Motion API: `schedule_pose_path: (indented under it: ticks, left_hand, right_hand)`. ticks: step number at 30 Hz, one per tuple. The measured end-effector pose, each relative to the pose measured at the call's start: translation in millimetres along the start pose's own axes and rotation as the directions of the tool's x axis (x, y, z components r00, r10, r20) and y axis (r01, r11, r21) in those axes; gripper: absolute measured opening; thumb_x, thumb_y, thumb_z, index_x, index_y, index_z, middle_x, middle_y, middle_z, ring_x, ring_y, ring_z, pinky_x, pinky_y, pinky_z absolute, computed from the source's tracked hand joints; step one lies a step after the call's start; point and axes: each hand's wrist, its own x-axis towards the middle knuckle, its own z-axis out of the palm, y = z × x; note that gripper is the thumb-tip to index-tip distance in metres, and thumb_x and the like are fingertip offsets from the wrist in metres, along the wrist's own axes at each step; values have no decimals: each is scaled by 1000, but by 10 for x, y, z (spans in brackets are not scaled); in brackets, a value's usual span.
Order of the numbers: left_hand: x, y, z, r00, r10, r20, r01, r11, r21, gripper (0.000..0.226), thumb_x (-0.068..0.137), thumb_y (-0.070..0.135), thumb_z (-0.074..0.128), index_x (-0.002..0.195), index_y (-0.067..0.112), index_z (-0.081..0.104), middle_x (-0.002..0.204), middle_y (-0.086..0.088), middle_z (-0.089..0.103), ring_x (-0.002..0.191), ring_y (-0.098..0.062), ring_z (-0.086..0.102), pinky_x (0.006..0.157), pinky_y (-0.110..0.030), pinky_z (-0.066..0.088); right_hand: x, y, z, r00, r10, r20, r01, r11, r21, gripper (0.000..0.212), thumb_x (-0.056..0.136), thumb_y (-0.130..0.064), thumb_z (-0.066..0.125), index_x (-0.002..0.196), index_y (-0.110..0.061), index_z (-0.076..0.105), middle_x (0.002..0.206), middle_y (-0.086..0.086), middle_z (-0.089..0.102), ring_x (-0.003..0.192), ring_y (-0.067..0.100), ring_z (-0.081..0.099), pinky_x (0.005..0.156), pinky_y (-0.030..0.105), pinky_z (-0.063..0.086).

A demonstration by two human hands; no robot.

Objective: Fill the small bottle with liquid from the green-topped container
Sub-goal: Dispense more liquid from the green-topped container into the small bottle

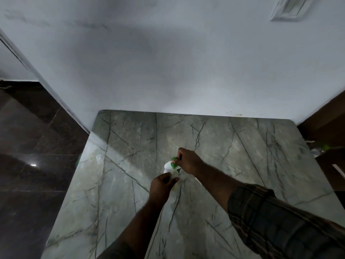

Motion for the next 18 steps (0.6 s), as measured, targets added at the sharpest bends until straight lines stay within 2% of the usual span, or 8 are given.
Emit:
schedule_pose_path:
  ticks: [3, 9, 13, 18]
  left_hand:
    - [46, 19, -17, 999, 34, -3, -34, 999, 16, 17, 84, 38, 73, 84, 21, 73, 73, -3, 69, 60, -8, 59, 59, -28, 48]
    - [44, -13, 10, 999, 38, -7, -38, 999, 28, 14, 84, 36, 73, 75, 25, 70, 63, 5, 63, 53, 1, 54, 53, -12, 40]
    - [78, -2, 11, 999, 41, -30, -40, 999, 12, 22, 83, 35, 75, 71, 20, 66, 60, 7, 56, 53, -4, 49, 54, -19, 38]
    - [104, -27, 18, 998, 60, -10, -59, 997, 51, 16, 84, 37, 73, 74, 26, 66, 62, 8, 58, 55, -4, 52, 53, -14, 38]
  right_hand:
    - [34, -30, -56, 1000, 6, -10, -6, 1000, -1, 29, 87, -40, 68, 84, -17, 51, 76, -1, 57, 73, 17, 55, 66, 30, 42]
    - [2, 32, 51, 1000, 20, -2, -20, 1000, 19, 29, 88, -41, 66, 86, -16, 53, 74, -2, 56, 72, 17, 55, 69, 36, 48]
    - [51, -19, -40, 1000, 15, -10, -15, 1000, 8, 31, 85, -43, 69, 84, -17, 53, 72, -3, 55, 71, 17, 54, 67, 34, 42]
    - [33, 47, 63, 999, 41, -3, -41, 999, 34, 31, 88, -43, 66, 89, -14, 55, 76, -1, 59, 73, 17, 57, 73, 39, 51]
